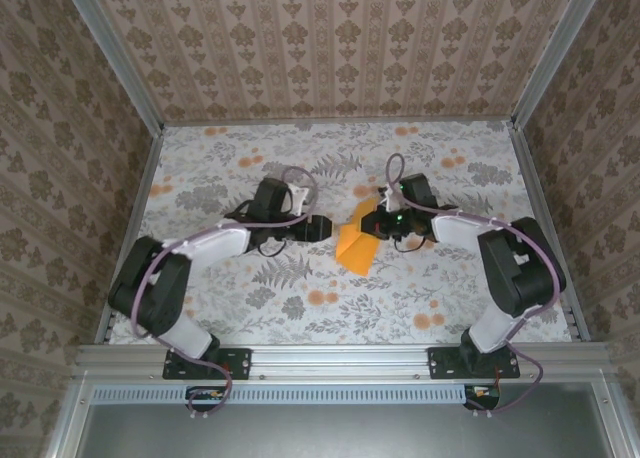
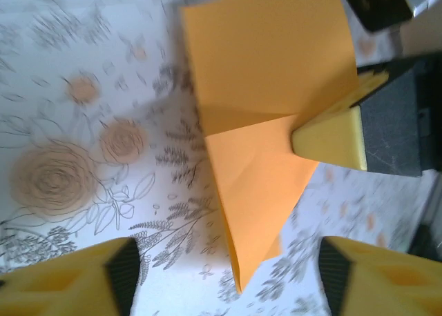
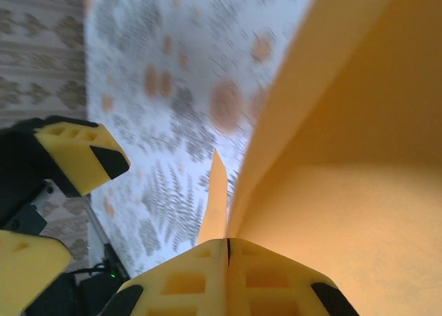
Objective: Fold a paper plane with a square sheet of paper (fold left side to right side)
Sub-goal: Turn over the paper at the center of the table.
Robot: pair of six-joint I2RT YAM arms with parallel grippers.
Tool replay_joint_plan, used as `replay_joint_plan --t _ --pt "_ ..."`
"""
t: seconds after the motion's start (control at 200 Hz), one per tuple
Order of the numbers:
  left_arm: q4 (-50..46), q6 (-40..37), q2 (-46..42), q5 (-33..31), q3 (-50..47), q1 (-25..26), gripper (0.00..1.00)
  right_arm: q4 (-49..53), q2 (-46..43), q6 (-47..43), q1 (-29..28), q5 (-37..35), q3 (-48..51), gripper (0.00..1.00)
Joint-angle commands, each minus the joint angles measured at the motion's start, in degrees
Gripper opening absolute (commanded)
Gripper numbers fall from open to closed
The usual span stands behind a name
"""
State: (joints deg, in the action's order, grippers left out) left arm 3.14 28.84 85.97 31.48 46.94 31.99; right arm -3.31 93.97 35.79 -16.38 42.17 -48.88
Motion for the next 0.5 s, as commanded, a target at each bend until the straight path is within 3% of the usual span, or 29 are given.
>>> replay_joint_plan --t 0.0,0.065,0.22,0.355,0.495 --pt "6.9 6.01 -8.45 0.4 -2.89 -2.46 0.88 -6.39 -5.85 -0.98 2.66 7.4 -2.77 0.03" --pt "9.98 9.0 -12.49 1.95 -4.26 -3.48 1.0 -9.2 -8.4 -0.39 3.71 10.61 -3.87 0.04" --pt "17.6 14.45 -16.79 8.67 -4.18 -4.04 1.0 -11.76 -11.6 0.42 4.03 17.8 -9.52 0.04" --pt "27.8 21.12 -15.32 13.52 -3.18 -3.74 1.0 -12.61 -11.62 2.15 3.12 22.18 -14.39 0.05" --pt "32.29 23.3 -13.35 15.3 -0.76 -2.77 1.0 -12.32 -11.62 2.35 0.32 24.6 -17.61 0.05"
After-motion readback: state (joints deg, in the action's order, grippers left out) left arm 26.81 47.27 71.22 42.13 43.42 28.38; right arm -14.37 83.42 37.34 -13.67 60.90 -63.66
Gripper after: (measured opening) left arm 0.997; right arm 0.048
